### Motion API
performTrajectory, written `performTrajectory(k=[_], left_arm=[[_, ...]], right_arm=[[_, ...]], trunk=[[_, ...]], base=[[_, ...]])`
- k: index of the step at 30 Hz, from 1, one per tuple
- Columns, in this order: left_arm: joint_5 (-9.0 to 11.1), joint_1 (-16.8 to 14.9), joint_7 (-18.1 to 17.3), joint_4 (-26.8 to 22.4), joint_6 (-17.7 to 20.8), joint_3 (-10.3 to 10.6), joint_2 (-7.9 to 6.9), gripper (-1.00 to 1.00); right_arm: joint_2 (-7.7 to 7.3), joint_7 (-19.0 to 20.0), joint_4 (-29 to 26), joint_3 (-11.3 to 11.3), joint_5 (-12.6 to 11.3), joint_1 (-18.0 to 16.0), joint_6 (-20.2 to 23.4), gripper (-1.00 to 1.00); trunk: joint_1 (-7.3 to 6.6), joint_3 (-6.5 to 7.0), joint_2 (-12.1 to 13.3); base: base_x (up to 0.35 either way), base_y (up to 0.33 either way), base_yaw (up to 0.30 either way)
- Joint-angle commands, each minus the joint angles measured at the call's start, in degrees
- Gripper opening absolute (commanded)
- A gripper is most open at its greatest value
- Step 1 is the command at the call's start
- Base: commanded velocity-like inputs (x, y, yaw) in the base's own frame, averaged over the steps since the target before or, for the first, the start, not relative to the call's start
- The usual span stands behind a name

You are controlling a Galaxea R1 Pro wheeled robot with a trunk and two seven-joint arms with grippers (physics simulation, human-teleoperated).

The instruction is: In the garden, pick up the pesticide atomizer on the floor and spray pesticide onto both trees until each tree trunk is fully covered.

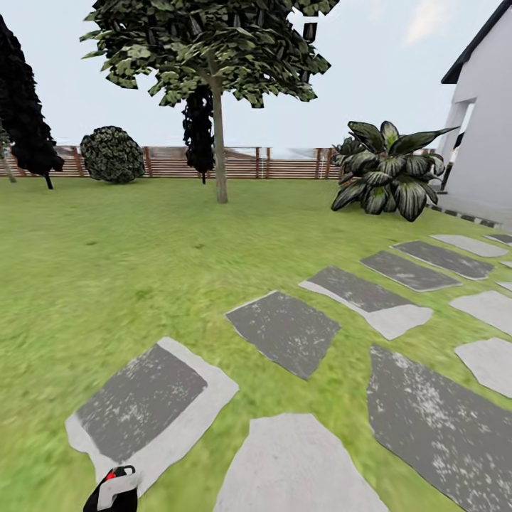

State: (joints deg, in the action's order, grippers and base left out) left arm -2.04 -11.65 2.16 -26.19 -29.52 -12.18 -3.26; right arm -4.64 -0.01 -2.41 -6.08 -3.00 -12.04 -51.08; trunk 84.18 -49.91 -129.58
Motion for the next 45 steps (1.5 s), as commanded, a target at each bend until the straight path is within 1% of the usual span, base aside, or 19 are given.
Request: performTrajectory(k=[1,45], left_arm=[[-0.2,0.0,0.2,0.1,-0.2,0.0,0.01,-1.00],[-0.2,0.0,0.2,-0.3,-0.2,0.0,0.01,-1.00]], right_arm=[[0.00,0.1,0.0,-0.1,-0.2,0.0,-0.2,1.00],[0.01,0.1,0.0,-0.1,-0.2,0.0,-0.2,1.00]], trunk=[[0.02,-0.05,0.0],[0.02,-0.05,0.0]], base=[[0.340,0.000,0.000],[0.340,0.000,0.000]])
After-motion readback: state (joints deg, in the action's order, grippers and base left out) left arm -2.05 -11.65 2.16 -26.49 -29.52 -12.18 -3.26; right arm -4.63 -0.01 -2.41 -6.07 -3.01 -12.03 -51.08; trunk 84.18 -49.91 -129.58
